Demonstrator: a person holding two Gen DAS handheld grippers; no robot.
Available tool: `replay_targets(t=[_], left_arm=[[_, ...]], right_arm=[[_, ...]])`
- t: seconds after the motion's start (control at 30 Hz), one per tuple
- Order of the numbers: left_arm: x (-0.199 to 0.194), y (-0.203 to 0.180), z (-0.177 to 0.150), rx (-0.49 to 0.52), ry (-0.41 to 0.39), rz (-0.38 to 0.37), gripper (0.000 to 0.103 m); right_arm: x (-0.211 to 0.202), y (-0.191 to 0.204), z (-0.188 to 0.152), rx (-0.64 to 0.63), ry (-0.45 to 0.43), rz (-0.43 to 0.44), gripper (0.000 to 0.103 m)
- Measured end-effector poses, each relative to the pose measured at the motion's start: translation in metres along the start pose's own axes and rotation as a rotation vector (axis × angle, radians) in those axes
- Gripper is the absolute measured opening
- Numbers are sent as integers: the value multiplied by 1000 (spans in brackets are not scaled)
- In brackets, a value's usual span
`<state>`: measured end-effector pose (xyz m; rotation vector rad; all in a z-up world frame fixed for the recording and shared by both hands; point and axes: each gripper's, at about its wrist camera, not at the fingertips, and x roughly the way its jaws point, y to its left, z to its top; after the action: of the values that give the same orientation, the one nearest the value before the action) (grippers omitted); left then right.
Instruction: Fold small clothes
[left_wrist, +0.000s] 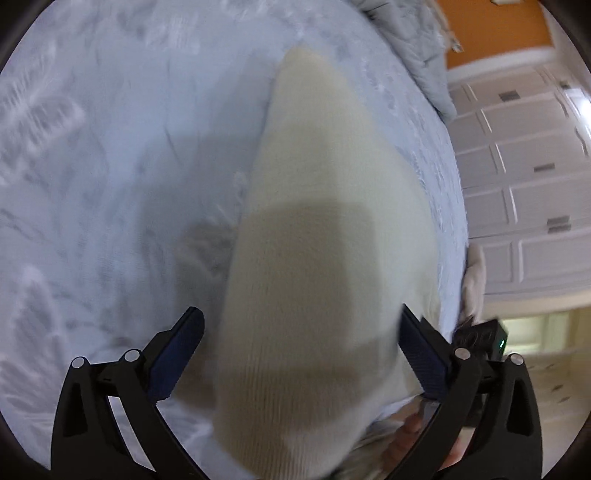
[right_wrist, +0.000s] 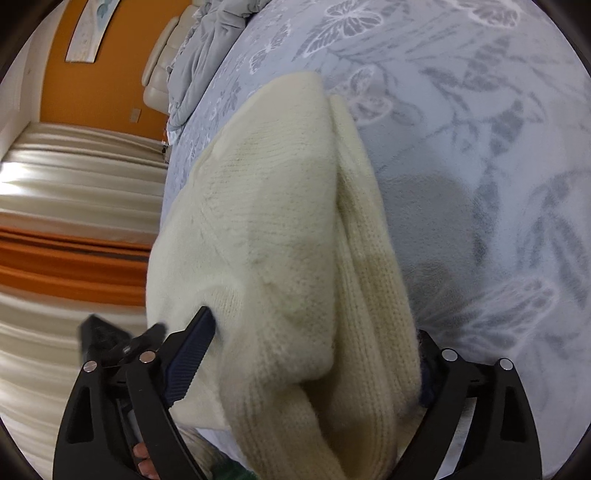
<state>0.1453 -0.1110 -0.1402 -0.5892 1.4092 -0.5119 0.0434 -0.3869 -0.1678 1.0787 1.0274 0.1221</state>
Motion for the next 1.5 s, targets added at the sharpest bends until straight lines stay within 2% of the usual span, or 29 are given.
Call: replay_targets(t=[0.07, 0.1, 0.13, 0.17, 0.2, 0.23, 0.37, 0.43, 0.5, 0.57, 0.6, 0.63, 0.67, 0.73, 0.8, 0.87, 0.93, 1.0, 1.13, 1.27, 1.5], left_arm=[[12, 3, 3, -54, 31, -37, 98], [11, -1, -1, -42, 29, -28, 94], [10, -8, -3, -17, 22, -1, 90], [7, -13, -4, 8, 14, 24, 87], [2, -21, -6, 39, 7, 51, 80], [-3, -28, -9, 70, 6, 65, 73], [-37, -37, -22, 80, 29, 47, 68], [-54, -37, -37, 118, 43, 61, 68], [-65, -28, -61, 120, 93, 87, 69], [-62, -15, -74, 98, 137, 118, 76], [-53, -3, -80, 74, 163, 145, 82], [-46, 7, -82, 47, 172, 173, 90], [-42, 17, -85, 21, 164, 159, 94], [-40, 23, -83, -11, 150, 114, 96], [-40, 21, -80, 6, 151, 122, 96], [-46, 14, -80, 51, 140, 159, 89], [-57, 0, -83, 97, 120, 185, 75], [-75, -17, -88, 165, 71, 201, 70], [-114, -51, -86, 261, -23, 205, 66], [-164, -97, -100, 411, -142, 218, 66], [-234, -164, -120, 545, -306, 134, 66]], right_arm=[[1, -2, 1, 12, -2, 11, 92], [0, 0, 1, 2, -7, -5, 84], [-1, 3, 0, -28, -11, -30, 71], [-4, 5, 0, -40, -16, -27, 65], [-8, 8, -1, -46, -28, -17, 48], [-15, 10, -1, -51, -36, -6, 40], [-48, 27, -29, -80, -40, 10, 39], [-59, 28, -54, -49, 7, 1, 39], [-60, 22, -76, 13, 74, -35, 41], [-49, 13, -93, 53, 147, -125, 47], [-42, 13, -95, 44, 166, -183, 53], [-38, 16, -95, 32, 170, -200, 64], [-33, 20, -92, 9, 174, -206, 68], [-19, 23, -86, -7, 177, -239, 84], [-12, 20, -83, 20, 172, -224, 85], [-19, 27, -83, -7, 137, -208, 70], [-33, 40, -86, -53, 91, -218, 47], [-48, 53, -91, -84, 46, -191, 41], [-86, 86, -104, -146, -47, -148, 40], [-131, 122, -120, -237, -149, -116, 40], [-195, 195, -133, -375, -327, -62, 40]])
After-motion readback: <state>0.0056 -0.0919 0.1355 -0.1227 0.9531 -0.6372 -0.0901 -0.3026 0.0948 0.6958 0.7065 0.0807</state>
